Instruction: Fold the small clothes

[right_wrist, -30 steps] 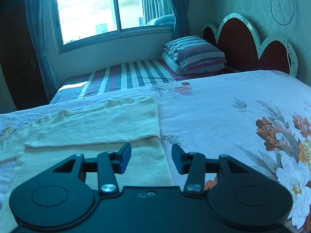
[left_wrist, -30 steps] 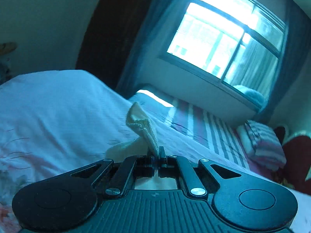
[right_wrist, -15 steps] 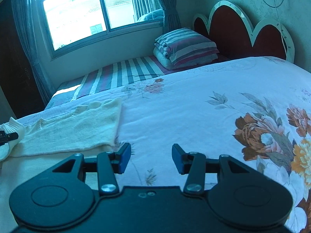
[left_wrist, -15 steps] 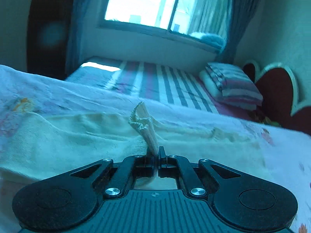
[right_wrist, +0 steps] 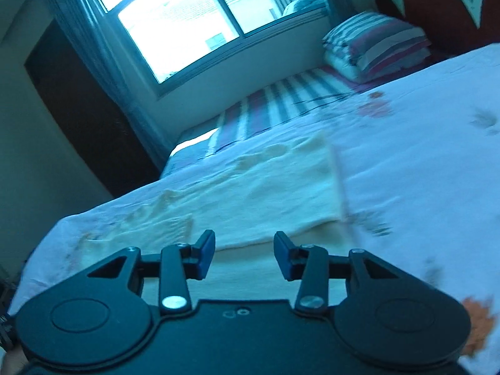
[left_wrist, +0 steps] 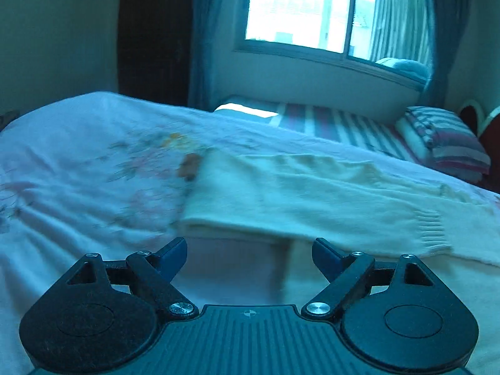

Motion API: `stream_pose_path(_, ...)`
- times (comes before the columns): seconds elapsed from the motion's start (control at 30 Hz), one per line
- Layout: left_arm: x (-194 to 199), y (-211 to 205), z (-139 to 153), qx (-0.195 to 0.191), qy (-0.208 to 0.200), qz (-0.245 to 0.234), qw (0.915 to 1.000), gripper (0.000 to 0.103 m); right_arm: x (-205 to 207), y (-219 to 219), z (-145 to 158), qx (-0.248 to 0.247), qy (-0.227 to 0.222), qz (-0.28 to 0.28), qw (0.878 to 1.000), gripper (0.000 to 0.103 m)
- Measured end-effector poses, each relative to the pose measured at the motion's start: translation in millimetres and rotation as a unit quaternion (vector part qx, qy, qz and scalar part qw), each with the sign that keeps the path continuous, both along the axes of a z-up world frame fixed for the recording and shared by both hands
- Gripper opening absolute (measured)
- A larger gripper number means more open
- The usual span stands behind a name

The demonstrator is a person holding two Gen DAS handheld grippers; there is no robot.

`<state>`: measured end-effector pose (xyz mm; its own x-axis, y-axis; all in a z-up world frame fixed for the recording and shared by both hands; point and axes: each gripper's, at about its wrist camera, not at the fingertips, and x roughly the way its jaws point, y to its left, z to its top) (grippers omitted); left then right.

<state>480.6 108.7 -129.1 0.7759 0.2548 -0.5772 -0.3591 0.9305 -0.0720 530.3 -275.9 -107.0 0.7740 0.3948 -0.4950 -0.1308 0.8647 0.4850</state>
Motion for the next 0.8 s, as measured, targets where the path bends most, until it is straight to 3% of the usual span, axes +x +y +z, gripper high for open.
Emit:
stream_pose_path(0.2,-5.3,43.4,-14.1,0.006,0.01,0.008,0.9999,0.087,36.2,84.3,-20.7,-0.002,0.026,0.035,0.999,0.038)
stream_pose_path(0.5,12.0,57.6,-25.3,-0.01,0.012,-0.011,0.9998,0.087,54.9,110.4,-31.6,-0.004,0.054,0.028,0.998,0.026)
stream_pose_path(0.57,14.7,57.6,-26.3,-0.008,0.015,-0.017,0.9997,0.087,56.1,114.1,-31.9,-0.002,0.052,0.029,0.998,0.019)
stream_pose_path(0.63,18.8,57.5,-26.5,-0.007,0.019,-0.021,0.9996,0.087,60.1,117.7,-31.1,-0.01,0.045,0.028,0.999,0.006)
stream_pose_path(0.8,29.9,55.4,-24.9,-0.009,0.019,-0.029,0.9994,0.087,57.6,107.8,-1.2,-0.038,-0.011,0.016,0.999,0.005)
